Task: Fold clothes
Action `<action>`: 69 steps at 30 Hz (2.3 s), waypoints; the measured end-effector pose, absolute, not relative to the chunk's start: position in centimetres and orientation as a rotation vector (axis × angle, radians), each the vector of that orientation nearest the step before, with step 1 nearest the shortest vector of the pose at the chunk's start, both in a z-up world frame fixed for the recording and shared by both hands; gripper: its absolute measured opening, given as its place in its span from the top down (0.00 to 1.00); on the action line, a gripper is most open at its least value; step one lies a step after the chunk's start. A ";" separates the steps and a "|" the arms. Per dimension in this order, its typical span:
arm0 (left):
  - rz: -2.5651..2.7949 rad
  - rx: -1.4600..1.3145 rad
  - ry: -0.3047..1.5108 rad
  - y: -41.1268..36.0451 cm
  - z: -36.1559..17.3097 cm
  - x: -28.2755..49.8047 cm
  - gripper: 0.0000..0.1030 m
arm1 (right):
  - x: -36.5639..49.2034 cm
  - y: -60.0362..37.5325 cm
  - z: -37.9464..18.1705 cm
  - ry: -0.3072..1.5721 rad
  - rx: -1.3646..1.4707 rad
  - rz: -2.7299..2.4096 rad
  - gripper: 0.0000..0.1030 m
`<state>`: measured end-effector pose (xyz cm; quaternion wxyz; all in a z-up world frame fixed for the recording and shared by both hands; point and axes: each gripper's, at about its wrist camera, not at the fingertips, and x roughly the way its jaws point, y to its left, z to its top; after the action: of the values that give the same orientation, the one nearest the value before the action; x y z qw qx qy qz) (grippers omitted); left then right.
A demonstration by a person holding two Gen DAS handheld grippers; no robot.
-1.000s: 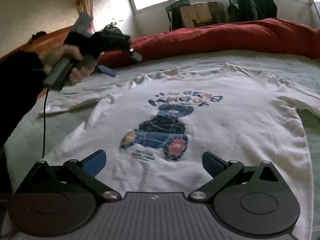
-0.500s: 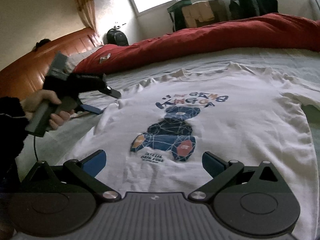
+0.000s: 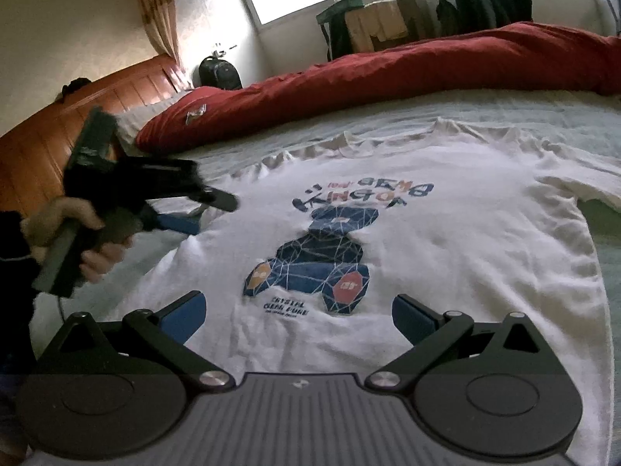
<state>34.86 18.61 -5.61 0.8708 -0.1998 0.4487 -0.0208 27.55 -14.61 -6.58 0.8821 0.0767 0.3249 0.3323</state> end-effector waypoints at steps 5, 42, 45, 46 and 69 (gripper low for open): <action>-0.141 -0.426 0.922 17.2 -5.0 31.9 0.01 | 27.5 -14.6 -6.4 0.676 0.161 0.696 0.00; -0.172 -0.401 0.851 11.9 -6.1 14.1 0.01 | 27.7 -14.9 -7.4 0.754 0.072 0.624 0.00; -0.200 -0.334 0.865 10.1 -6.7 15.1 0.01 | 27.5 -14.4 -7.6 0.751 0.034 0.617 0.00; -0.190 -0.313 0.879 9.7 -7.1 15.1 0.01 | 27.4 -14.2 -7.6 0.745 0.017 0.615 0.00; -0.126 -0.215 0.834 8.1 -7.0 14.9 0.01 | 31.6 -20.3 -7.7 0.767 0.067 0.312 0.00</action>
<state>14.94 8.09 -7.02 0.9068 -0.1043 0.4038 -0.0611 31.64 -20.29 -7.73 0.9149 0.0327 0.3726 0.1515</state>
